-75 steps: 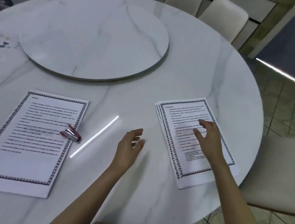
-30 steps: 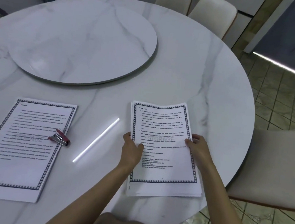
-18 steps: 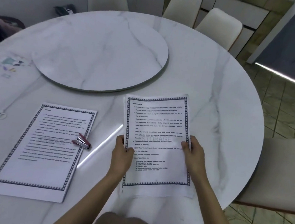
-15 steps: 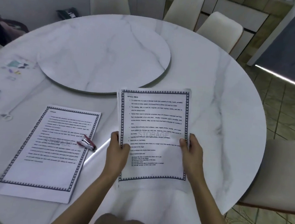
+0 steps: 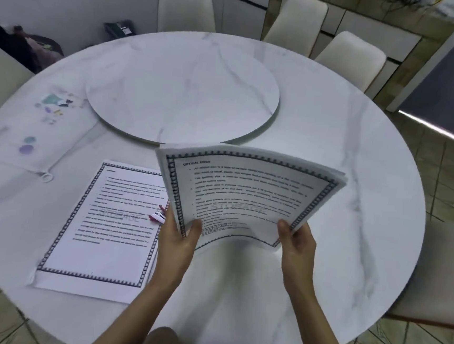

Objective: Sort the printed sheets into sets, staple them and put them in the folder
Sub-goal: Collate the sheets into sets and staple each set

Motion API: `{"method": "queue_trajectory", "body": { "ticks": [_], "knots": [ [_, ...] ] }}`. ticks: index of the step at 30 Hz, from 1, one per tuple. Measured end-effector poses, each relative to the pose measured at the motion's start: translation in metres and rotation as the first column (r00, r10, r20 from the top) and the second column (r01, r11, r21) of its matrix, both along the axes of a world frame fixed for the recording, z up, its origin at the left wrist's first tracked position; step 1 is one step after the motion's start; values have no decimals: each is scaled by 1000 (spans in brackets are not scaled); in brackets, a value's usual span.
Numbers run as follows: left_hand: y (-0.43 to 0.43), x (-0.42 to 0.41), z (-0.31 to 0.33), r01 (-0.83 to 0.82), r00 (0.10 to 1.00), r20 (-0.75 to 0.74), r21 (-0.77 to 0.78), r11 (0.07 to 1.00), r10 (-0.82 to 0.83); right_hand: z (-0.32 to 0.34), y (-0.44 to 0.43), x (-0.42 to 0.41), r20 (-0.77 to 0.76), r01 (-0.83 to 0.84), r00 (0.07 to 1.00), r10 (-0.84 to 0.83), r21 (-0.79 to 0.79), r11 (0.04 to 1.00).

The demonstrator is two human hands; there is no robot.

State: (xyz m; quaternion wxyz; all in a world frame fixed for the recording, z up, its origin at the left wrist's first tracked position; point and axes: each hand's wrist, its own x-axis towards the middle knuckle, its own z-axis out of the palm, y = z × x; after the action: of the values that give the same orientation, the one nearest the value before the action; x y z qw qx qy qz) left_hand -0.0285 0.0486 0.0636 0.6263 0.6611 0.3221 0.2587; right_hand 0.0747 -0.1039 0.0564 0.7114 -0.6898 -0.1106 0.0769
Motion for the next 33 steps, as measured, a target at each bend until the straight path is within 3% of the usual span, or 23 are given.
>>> {"method": "queue_trajectory", "body": {
  "ticks": [23, 33],
  "knots": [
    [6, 2, 16, 30, 992, 120, 51, 998, -36, 22, 1, -1, 91, 86, 992, -91, 47, 995],
    [8, -3, -4, 87, 996, 20, 67, 994, -88, 10, 0, -10, 38, 92, 995, -91, -43, 995]
  ]
}}
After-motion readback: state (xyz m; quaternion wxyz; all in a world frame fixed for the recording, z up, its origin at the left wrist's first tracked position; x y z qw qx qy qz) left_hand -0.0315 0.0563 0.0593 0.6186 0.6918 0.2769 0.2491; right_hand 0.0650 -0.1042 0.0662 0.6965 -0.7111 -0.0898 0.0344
